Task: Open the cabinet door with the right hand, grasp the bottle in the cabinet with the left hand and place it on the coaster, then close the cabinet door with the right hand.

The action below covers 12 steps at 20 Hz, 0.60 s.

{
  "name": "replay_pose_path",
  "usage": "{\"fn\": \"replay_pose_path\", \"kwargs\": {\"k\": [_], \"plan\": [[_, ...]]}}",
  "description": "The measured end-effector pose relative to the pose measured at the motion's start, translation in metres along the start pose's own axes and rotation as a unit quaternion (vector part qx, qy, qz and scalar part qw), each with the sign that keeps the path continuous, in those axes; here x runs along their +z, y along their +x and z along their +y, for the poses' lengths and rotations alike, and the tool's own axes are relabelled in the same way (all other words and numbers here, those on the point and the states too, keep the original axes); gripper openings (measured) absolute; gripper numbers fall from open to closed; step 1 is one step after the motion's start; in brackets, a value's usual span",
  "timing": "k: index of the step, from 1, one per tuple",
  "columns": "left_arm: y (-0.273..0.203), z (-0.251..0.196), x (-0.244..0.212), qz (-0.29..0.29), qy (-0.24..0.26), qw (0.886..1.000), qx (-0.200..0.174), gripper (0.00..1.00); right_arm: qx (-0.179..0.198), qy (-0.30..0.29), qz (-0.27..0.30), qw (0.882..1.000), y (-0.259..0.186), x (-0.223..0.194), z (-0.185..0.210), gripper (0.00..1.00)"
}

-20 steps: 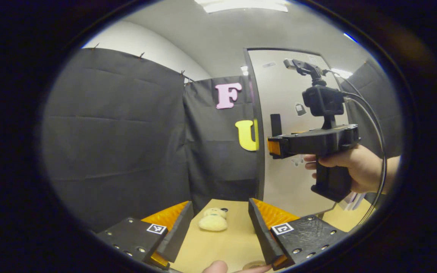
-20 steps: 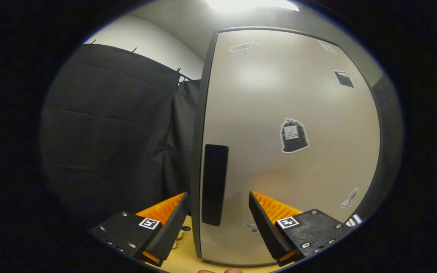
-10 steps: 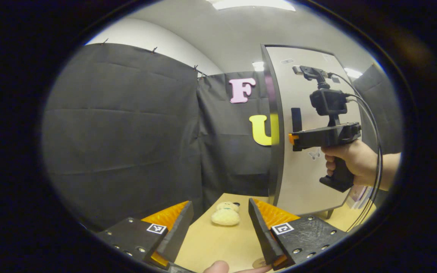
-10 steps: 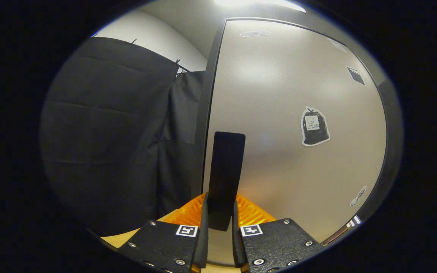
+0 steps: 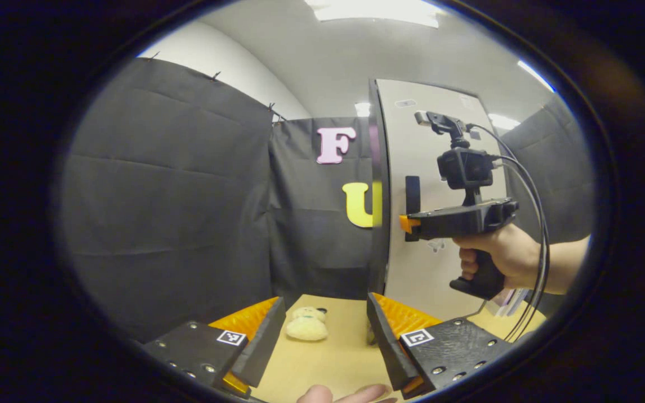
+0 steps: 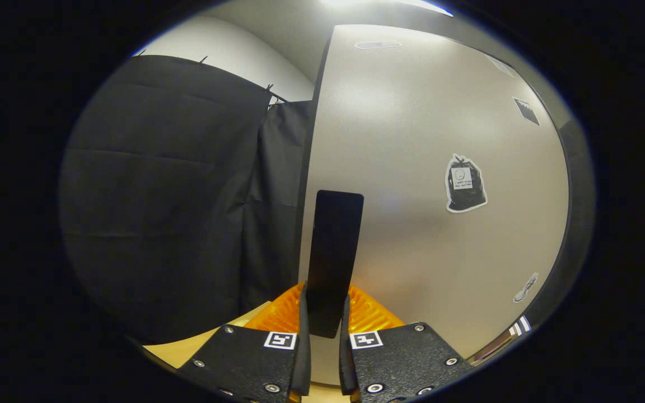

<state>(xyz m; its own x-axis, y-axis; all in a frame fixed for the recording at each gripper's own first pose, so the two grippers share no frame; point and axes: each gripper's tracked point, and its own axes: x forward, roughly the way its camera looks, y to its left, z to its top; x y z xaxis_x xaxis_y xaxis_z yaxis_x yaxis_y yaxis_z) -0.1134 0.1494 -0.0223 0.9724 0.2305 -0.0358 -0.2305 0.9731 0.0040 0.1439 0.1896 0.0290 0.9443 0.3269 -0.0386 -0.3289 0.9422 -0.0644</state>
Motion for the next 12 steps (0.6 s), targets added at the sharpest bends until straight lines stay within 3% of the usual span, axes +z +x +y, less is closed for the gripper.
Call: {"fn": "replay_pose_path", "kwargs": {"k": [6, 8, 12], "plan": [[0.015, -0.003, 0.024, -0.020, 0.015, 1.000, -0.010, 0.82, 0.028, 0.022, 0.011, 0.999, -0.026, -0.001, 0.003, 0.21], [0.020, -0.010, 0.029, -0.020, 0.006, 0.999, -0.032, 0.84, 0.039, 0.023, 0.014, 0.999, -0.029, -0.002, 0.000, 0.21], [0.011, -0.023, 0.055, -0.046, 0.013, 0.999, -0.013, 0.85, 0.072, 0.023, 0.020, 0.997, -0.052, -0.003, -0.003, 0.21]]}}
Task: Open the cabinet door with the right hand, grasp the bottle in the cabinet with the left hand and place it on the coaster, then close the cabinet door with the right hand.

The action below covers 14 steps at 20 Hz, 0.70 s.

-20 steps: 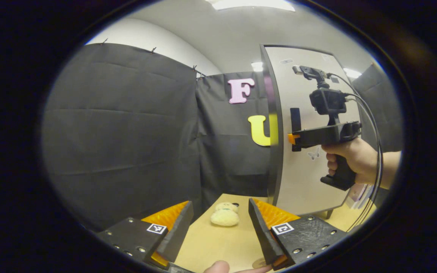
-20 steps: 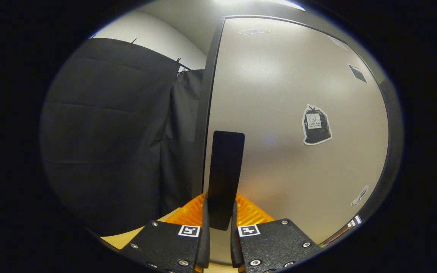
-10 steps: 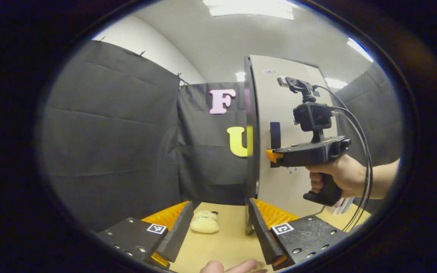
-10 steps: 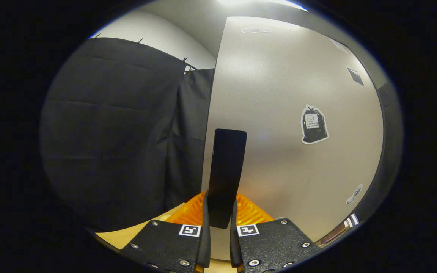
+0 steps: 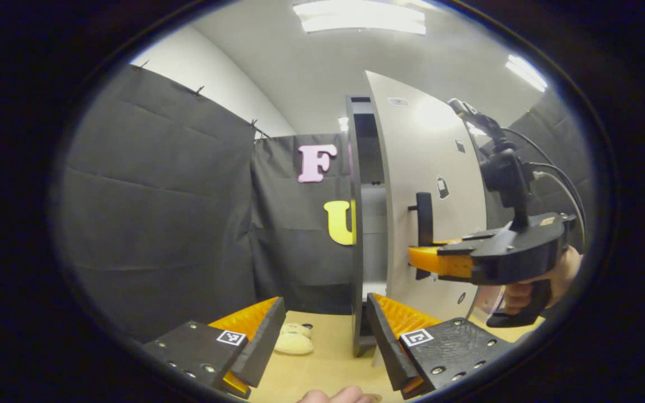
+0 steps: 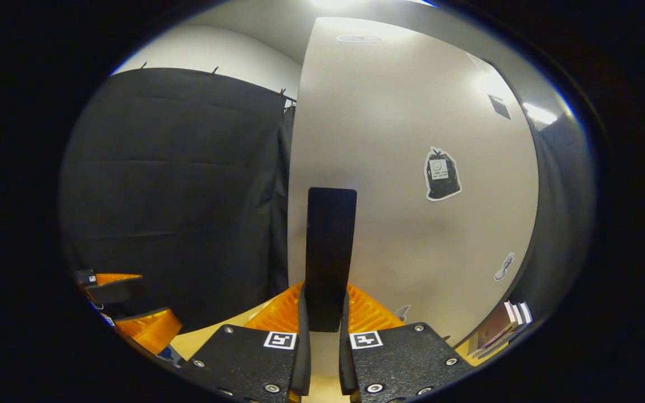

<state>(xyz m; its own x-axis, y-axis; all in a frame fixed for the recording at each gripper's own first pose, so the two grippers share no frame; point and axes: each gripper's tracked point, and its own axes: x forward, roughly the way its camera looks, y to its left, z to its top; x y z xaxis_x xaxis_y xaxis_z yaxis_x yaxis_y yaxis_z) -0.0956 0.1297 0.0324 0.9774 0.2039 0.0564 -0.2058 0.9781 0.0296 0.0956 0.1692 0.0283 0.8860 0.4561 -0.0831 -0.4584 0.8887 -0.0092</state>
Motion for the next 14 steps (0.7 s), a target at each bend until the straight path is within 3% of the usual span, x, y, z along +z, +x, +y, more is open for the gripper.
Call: {"fn": "replay_pose_path", "kwargs": {"k": [3, 6, 9, 14], "plan": [[-0.009, -0.010, -0.001, 0.013, -0.020, 1.000, 0.017, 0.86, 0.030, 0.008, 0.016, 0.999, -0.025, -0.001, 0.000, 0.21], [-0.012, -0.029, -0.002, 0.037, -0.042, 0.998, 0.002, 0.86, 0.043, 0.012, 0.021, 0.999, -0.055, -0.002, -0.008, 0.21], [-0.016, -0.043, 0.003, 0.046, -0.040, 0.998, -0.004, 0.86, 0.029, 0.022, 0.027, 0.999, -0.082, -0.012, -0.025, 0.19], [-0.018, -0.094, 0.013, 0.048, -0.015, 0.999, -0.014, 0.84, -0.026, 0.035, 0.013, 0.999, -0.122, -0.015, -0.052, 0.19]]}}
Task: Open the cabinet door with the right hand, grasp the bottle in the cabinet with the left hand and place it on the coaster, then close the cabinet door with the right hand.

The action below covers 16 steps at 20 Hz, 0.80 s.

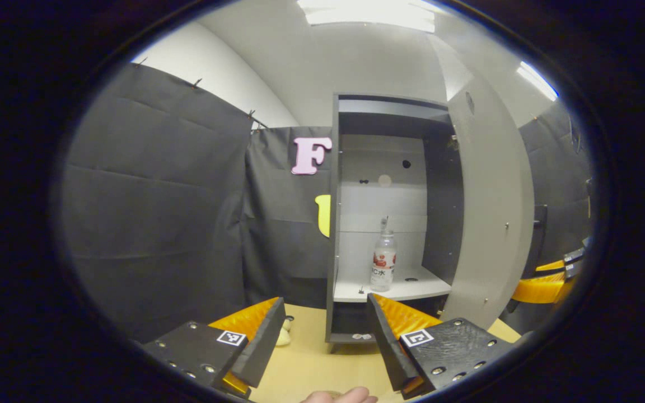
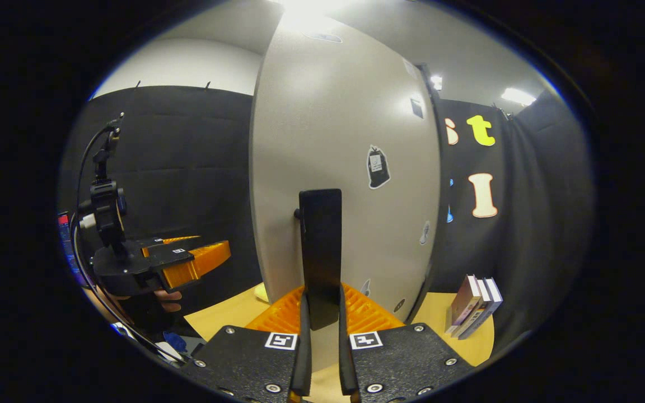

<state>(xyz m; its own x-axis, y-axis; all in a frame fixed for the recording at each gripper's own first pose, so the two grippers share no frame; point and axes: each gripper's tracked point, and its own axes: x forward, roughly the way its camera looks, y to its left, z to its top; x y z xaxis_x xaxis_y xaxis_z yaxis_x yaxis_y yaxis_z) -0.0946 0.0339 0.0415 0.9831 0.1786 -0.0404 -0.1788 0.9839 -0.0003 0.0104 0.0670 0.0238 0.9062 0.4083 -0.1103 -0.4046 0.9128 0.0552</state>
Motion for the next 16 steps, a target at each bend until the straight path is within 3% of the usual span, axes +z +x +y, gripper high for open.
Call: {"fn": "replay_pose_path", "kwargs": {"k": [8, 11, 13, 14, 16], "plan": [[0.019, -0.065, -0.004, -0.002, 0.003, 1.000, -0.003, 0.86, -0.109, -0.009, -0.028, 0.994, -0.049, -0.001, -0.046, 0.17], [0.048, -0.079, -0.005, -0.008, 0.007, 1.000, -0.005, 0.86, -0.120, 0.015, -0.027, 0.992, -0.051, -0.010, -0.054, 0.17], [0.071, -0.090, -0.002, -0.016, 0.018, 1.000, -0.008, 0.86, -0.125, 0.032, -0.021, 0.991, -0.048, -0.015, -0.069, 0.23], [0.082, -0.096, 0.000, -0.023, 0.024, 0.999, -0.012, 0.86, -0.133, 0.038, -0.023, 0.990, -0.050, -0.013, -0.080, 0.21], [0.104, -0.106, -0.001, -0.028, 0.037, 0.999, -0.018, 0.86, -0.165, 0.045, -0.017, 0.985, -0.059, -0.018, -0.096, 0.28]]}}
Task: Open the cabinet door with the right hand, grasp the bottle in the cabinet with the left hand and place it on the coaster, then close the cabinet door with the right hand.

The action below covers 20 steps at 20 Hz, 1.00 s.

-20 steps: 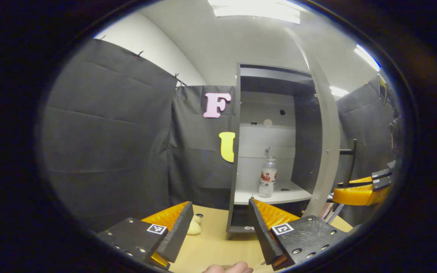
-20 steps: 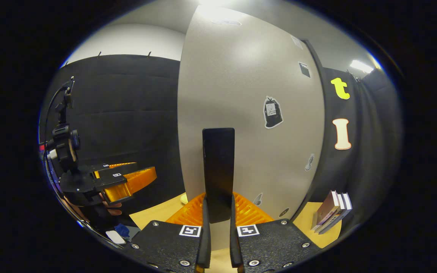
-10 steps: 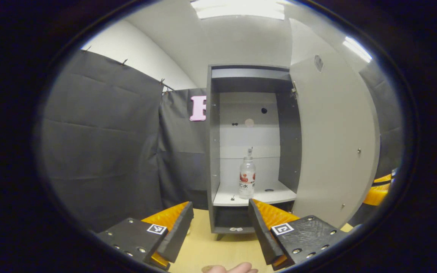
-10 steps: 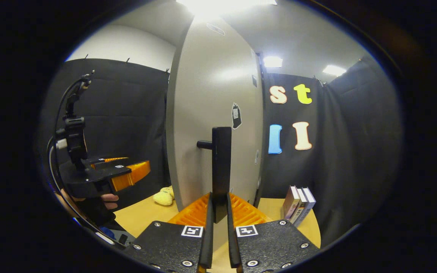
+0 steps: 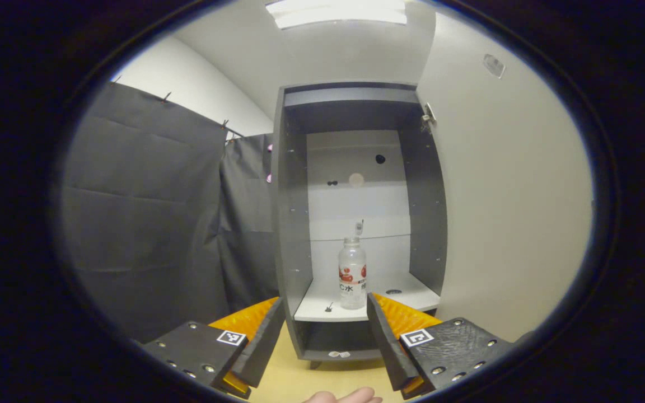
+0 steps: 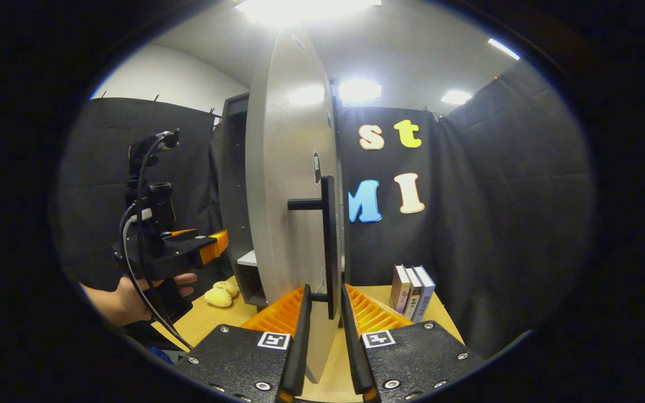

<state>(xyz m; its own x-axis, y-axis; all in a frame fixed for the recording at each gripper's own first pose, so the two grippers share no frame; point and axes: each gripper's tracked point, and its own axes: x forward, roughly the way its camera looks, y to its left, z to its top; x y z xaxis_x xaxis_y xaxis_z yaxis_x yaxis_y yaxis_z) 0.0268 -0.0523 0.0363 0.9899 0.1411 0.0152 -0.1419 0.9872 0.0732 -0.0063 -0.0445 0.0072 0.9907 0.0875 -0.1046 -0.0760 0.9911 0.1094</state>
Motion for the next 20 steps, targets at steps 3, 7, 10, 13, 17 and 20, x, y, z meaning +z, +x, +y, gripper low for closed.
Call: {"fn": "replay_pose_path", "kwargs": {"k": [3, 7, 10, 13, 17, 20], "plan": [[0.034, -0.017, -0.006, 0.002, 0.005, 1.000, -0.017, 0.84, -0.066, -0.009, -0.007, 0.998, -0.015, 0.008, -0.029, 0.40], [0.085, -0.035, -0.021, 0.015, -0.002, 0.999, -0.031, 0.86, -0.125, -0.035, -0.035, 0.991, -0.033, 0.023, -0.053, 0.58], [0.120, -0.048, -0.020, 0.004, 0.010, 0.999, -0.036, 0.83, -0.170, -0.071, -0.039, 0.982, -0.038, 0.024, -0.074, 0.82], [0.156, -0.051, -0.023, -0.015, 0.022, 0.999, -0.032, 0.82, -0.210, -0.086, -0.032, 0.973, -0.049, 0.018, -0.081, 0.84], [0.190, -0.048, -0.026, -0.022, 0.016, 0.999, -0.028, 0.84, -0.241, -0.070, -0.001, 0.968, -0.058, -0.001, -0.082, 0.89], [0.222, -0.048, -0.035, -0.023, 0.006, 0.999, -0.042, 0.84, -0.257, -0.056, 0.006, 0.965, -0.052, -0.004, -0.079, 0.91]]}}
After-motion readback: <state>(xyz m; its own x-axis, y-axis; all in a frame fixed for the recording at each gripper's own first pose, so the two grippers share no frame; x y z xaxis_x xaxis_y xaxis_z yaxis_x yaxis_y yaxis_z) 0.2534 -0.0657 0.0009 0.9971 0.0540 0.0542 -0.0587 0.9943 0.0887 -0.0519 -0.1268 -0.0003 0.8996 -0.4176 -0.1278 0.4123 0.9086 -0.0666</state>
